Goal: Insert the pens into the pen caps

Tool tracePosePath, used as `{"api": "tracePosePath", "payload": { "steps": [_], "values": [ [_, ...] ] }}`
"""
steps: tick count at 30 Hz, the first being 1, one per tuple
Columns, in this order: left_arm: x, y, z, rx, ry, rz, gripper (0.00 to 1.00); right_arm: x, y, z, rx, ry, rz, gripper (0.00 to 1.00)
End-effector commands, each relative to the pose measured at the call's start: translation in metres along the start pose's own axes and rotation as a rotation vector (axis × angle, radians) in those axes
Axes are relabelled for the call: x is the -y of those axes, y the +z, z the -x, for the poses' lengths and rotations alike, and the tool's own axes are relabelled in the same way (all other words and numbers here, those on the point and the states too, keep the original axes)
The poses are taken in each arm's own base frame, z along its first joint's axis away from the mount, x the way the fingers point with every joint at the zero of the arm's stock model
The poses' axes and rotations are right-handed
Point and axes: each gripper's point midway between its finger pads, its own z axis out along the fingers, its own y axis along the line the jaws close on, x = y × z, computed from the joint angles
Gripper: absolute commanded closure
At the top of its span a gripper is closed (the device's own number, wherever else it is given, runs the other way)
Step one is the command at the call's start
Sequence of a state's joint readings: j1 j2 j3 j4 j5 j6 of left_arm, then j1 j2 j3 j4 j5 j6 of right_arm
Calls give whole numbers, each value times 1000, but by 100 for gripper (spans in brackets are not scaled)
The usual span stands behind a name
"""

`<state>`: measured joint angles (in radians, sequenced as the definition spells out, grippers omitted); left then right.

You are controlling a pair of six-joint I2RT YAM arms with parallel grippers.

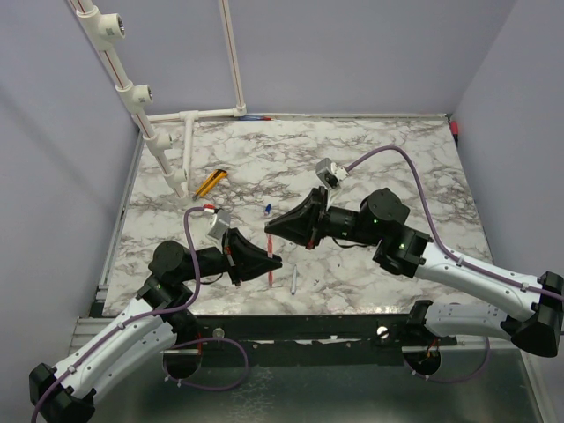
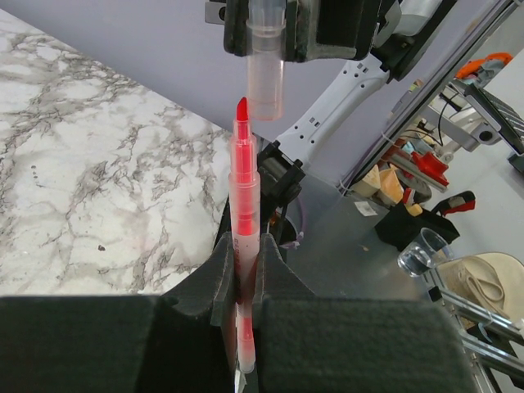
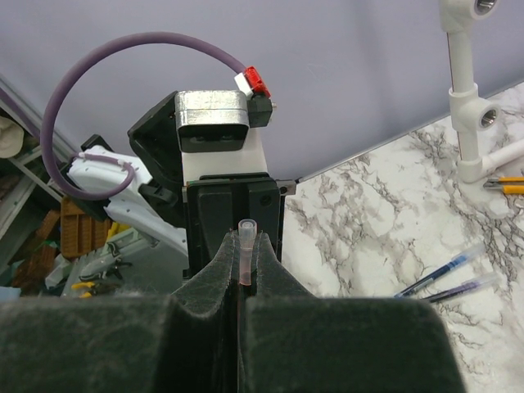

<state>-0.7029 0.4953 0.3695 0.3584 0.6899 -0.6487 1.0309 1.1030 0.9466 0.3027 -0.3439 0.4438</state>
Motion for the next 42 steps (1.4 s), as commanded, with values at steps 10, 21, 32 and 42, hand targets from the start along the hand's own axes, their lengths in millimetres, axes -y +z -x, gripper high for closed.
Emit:
{"api": "tracePosePath", "payload": {
  "steps": [10, 21, 32, 42],
  "values": [
    [5, -1, 3, 18, 18, -19, 100, 8, -2, -11, -12, -14, -49, 99],
    [5, 0, 2, 13, 14, -21, 100, -4, -2, 19, 60, -46, -37, 99],
    [5, 1, 1, 7, 13, -23, 100, 0, -6, 25, 90, -57, -72, 99],
    [5, 0, 2, 14, 16, -21, 100, 3, -4, 9, 45, -37, -65, 99]
  ]
}}
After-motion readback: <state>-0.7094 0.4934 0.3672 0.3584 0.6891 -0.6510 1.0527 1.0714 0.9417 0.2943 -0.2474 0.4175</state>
